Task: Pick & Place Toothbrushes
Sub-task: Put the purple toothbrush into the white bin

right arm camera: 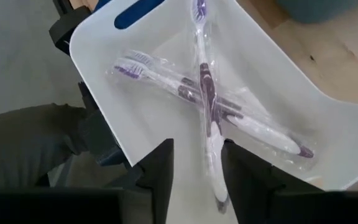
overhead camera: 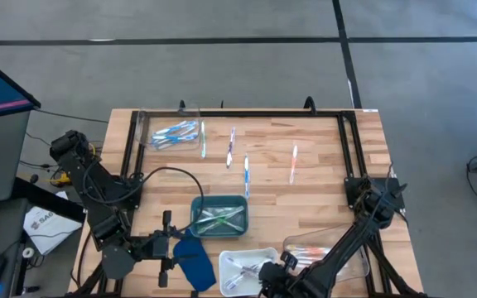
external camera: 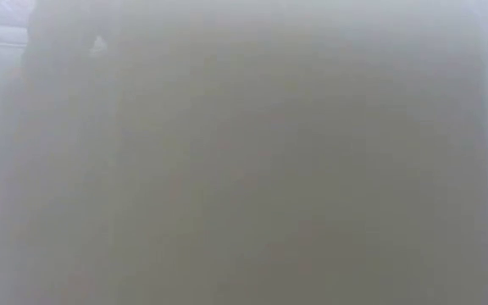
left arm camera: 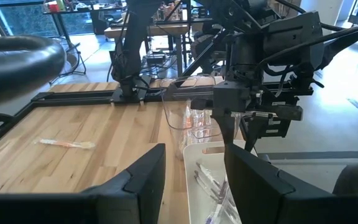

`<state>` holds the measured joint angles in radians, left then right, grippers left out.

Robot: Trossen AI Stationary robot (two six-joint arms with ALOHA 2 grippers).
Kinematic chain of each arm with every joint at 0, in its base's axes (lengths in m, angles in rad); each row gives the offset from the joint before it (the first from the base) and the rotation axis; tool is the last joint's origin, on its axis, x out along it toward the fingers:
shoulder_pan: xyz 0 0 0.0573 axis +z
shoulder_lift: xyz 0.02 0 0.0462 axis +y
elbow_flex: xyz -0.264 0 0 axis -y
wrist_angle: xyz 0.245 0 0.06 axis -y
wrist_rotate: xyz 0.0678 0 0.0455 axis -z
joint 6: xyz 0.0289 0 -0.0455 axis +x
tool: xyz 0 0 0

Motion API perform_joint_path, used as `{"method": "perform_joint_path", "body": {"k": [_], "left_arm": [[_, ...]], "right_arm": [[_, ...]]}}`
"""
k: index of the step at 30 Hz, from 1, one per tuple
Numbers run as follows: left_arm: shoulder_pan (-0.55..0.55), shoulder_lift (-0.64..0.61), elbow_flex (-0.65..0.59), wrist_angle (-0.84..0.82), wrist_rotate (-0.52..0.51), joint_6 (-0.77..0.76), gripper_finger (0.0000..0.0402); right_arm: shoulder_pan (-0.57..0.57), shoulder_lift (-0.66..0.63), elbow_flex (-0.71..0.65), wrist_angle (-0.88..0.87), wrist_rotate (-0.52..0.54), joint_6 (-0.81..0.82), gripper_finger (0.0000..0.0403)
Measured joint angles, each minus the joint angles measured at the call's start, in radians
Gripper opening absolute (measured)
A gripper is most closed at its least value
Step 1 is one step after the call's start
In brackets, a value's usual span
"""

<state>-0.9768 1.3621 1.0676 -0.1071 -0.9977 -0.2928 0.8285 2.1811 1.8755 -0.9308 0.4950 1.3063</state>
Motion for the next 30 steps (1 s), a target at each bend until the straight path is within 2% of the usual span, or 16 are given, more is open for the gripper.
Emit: {"method": "perform_joint_path", "body": {"k": [3, 6, 9, 13, 15, 25, 30], "left_arm": [[0.0, 0.0, 0.0, 0.0, 0.0, 0.0, 0.0158], [0.0, 0.0, 0.0, 0.0, 0.0, 0.0, 0.0158], [0.0, 0.0, 0.0, 0.0, 0.0, 0.0, 0.0158], [0.0, 0.0, 0.0, 0.0, 0.001, 0.0, 0.0158], [0.0, 0.0, 0.0, 0.0, 0.004, 0.0, 0.0158], [0.0, 0.0, 0.0, 0.0, 0.027, -0.003, 0.0158], [0.0, 0.0, -0.008, 0.004, 0.027, -0.011, 0.0158]], "right_arm": [[-0.01, 0.0, 0.0, 0.009, 0.0, -0.022, 0.0137], [-0.025, 0.0, 0.0, 0.043, 0.0, -0.056, 0.0125], [-0.04, 0.0, 0.0, 0.057, 0.0, -0.083, 0.0092], [-0.057, 0.0, 0.0, 0.053, -0.003, -0.102, 0.0024], [-0.064, 0.0, 0.0, 0.057, -0.015, -0.117, 0.0008], [-0.073, 0.032, 0.002, 0.071, -0.035, -0.113, 0.0004], [-0.084, 0.095, 0.0, 0.107, -0.109, -0.113, 0.0002]]}}
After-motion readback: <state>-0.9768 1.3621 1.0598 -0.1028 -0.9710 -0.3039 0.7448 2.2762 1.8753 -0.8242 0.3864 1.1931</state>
